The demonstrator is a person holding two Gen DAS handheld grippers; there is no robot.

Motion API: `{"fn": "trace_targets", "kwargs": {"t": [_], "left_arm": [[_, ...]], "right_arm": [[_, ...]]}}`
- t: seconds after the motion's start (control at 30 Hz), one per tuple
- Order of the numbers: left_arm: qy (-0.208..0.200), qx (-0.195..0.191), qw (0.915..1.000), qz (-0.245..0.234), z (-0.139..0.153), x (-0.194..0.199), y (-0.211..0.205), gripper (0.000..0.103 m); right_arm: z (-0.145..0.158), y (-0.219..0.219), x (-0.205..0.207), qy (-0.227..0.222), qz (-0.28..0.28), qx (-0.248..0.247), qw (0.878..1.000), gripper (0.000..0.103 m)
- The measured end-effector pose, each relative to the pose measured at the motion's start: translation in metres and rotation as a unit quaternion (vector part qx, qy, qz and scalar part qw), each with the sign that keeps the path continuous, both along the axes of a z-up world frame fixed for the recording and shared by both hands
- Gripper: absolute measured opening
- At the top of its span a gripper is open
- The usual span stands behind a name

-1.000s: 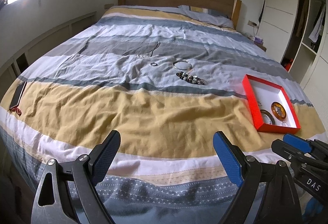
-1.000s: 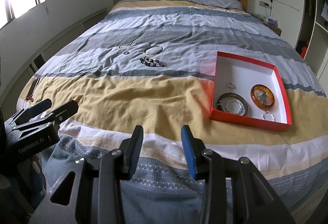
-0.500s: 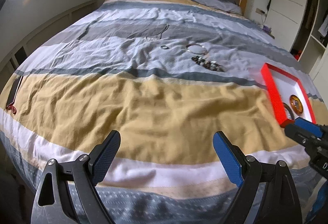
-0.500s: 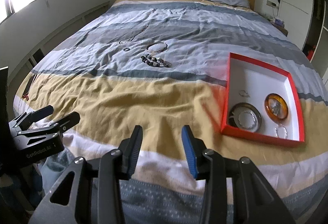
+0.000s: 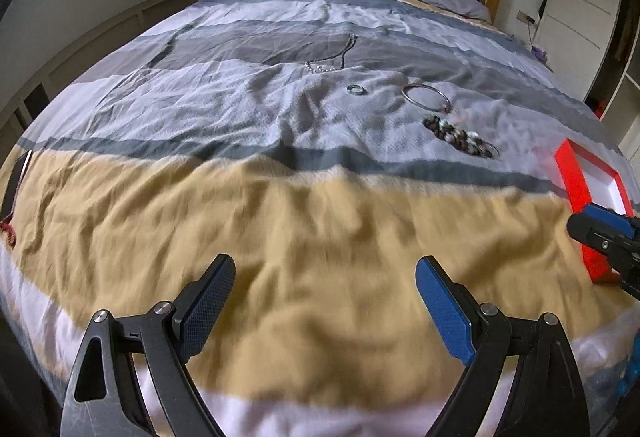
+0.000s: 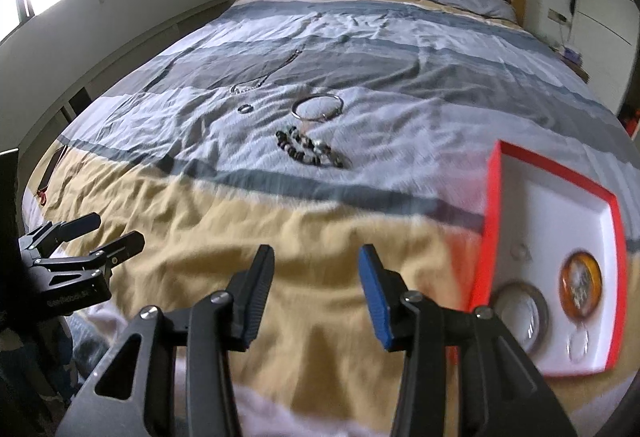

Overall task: Organize jewelry
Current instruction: 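Grasp the small silver ring with left tool while right tool grasps the beaded bracelet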

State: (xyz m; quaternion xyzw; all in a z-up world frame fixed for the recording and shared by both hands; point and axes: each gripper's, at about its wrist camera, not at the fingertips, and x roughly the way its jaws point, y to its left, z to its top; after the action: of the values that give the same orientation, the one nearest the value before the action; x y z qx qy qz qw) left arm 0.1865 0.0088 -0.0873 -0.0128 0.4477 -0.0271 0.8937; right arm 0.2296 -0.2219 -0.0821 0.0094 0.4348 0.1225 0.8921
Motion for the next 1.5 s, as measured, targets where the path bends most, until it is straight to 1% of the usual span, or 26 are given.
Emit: {"fn": "trace_targets", "kwargs": {"t": [0.2,0.33,0.43,0.53,0.63,0.7,0.77,0.83,1.0,1.1,1.13,1.17,1.2,1.27,1.33,1.5], "left_arm": [[-0.005,-0.023,0.9996,-0.014,0.001,0.048,0.003,0.09],[-0.012,-0.027,0.9993,-0.024,0.002,0.086,0.001,0.09],[-0.012,-0.032,0.9989,-0.033,-0.001,0.116,-0.002,0.09],[-0.009,-0.037,0.9987,-0.035,-0.008,0.145,-0.004,0.089],[-0.007,-0.045,0.9983,-0.037,-0.015,0.171,-0.006,0.083],[-0.006,-0.041,0.9984,-0.04,-0.019,0.186,-0.01,0.079],[-0.004,-0.036,0.9983,-0.045,-0.024,0.197,-0.015,0.072],[-0.004,-0.025,0.9983,-0.053,-0.029,0.207,-0.022,0.069],[-0.005,-0.009,0.9976,-0.068,-0.037,0.219,-0.032,0.058],[-0.007,-0.005,0.9971,-0.076,-0.04,0.221,-0.036,0.046],[-0.009,-0.002,0.9969,-0.079,-0.04,0.221,-0.038,0.04],[-0.011,0.001,0.9965,-0.083,-0.041,0.22,-0.041,0.034],[-0.012,0.002,0.9961,-0.087,-0.04,0.218,-0.043,0.03],[-0.015,0.005,0.9957,-0.092,-0.039,0.215,-0.044,0.02],[-0.017,0.0,0.9956,-0.092,-0.038,0.211,-0.043,0.02],[-0.02,-0.008,0.996,-0.087,-0.035,0.196,-0.04,0.02]], "right_arm": [[-0.007,0.008,0.047,0.002,0.031,0.006,0.999,0.042],[-0.013,0.019,0.081,0.002,0.063,-0.009,0.998,0.043],[-0.02,0.025,0.102,0.011,0.087,-0.014,0.996,0.049],[-0.028,0.03,0.118,0.018,0.115,-0.014,0.993,0.051],[-0.038,0.033,0.129,0.029,0.133,-0.012,0.991,0.051],[-0.044,0.035,0.134,0.034,0.142,-0.012,0.989,0.051],[-0.049,0.036,0.139,0.039,0.145,-0.013,0.989,0.051],[-0.053,0.036,0.142,0.04,0.148,-0.01,0.988,0.051],[-0.06,0.034,0.149,0.043,0.148,0.0,0.988,0.051],[-0.063,0.034,0.149,0.042,0.148,0.003,0.988,0.05],[-0.063,0.034,0.149,0.042,0.149,0.003,0.988,0.048],[-0.063,0.034,0.148,0.042,0.15,0.003,0.988,0.041],[-0.063,0.034,0.147,0.043,0.15,0.006,0.988,0.037],[-0.062,0.033,0.143,0.046,0.15,0.011,0.988,0.021],[-0.061,0.031,0.139,0.048,0.149,0.014,0.988,0.019],[-0.055,0.027,0.124,0.043,0.138,0.034,0.989,0.019]]}}
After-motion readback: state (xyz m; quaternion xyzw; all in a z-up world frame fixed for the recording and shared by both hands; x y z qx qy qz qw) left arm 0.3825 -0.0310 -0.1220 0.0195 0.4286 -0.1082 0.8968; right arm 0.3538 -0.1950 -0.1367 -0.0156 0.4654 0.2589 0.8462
